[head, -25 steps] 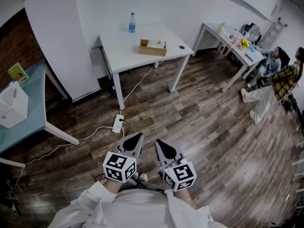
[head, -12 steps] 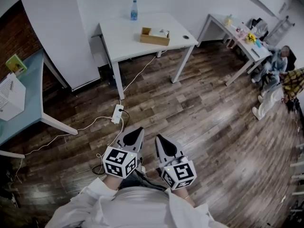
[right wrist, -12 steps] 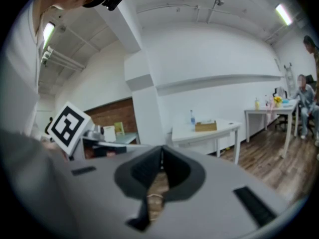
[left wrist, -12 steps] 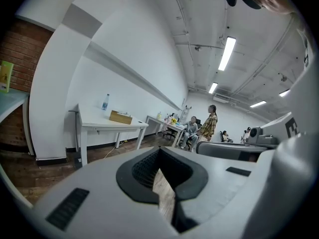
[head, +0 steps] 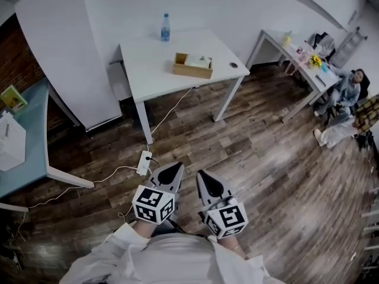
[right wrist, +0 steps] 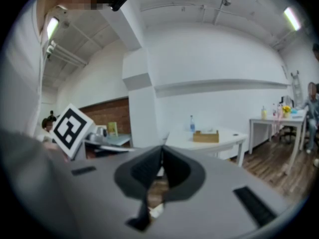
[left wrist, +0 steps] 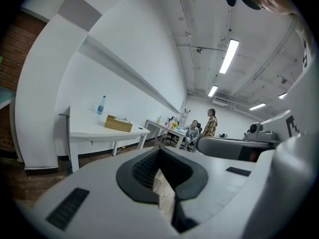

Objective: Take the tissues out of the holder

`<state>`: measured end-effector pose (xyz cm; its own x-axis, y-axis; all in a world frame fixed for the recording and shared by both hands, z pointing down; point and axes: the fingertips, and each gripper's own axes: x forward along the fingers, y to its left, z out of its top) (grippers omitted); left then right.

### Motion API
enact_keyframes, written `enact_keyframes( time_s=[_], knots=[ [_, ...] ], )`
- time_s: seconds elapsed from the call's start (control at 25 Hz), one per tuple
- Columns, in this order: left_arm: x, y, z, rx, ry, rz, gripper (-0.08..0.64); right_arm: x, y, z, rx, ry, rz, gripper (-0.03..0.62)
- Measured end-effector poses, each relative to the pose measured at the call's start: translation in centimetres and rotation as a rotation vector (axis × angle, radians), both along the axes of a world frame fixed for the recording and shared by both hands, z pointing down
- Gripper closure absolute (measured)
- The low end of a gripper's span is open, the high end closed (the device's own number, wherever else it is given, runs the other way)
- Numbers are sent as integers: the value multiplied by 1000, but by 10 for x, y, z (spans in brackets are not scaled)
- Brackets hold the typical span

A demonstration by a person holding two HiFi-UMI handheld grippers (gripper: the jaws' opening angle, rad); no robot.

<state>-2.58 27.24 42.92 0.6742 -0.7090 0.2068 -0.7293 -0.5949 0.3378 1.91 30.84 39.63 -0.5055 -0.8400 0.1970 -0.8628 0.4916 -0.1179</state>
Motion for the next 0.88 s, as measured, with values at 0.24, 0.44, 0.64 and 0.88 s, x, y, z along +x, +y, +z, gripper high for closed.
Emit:
enact_keyframes(
  time_s=[0.24,0.44,0.64,0.88],
  knots=[
    [10,-80,-15,43,-20,44,545,3,-94,-19,33,16,10,581],
    [11,-151,-28,80,-8,80,545,2,-166,-28,64,19,25,581],
    [10,-198,-31,83,-5,92,545,2,-206,-30,65,10,49,581],
    [9,-226,-19,34,0,82,545,14,-227,-20,26,-4,89,581]
  ],
)
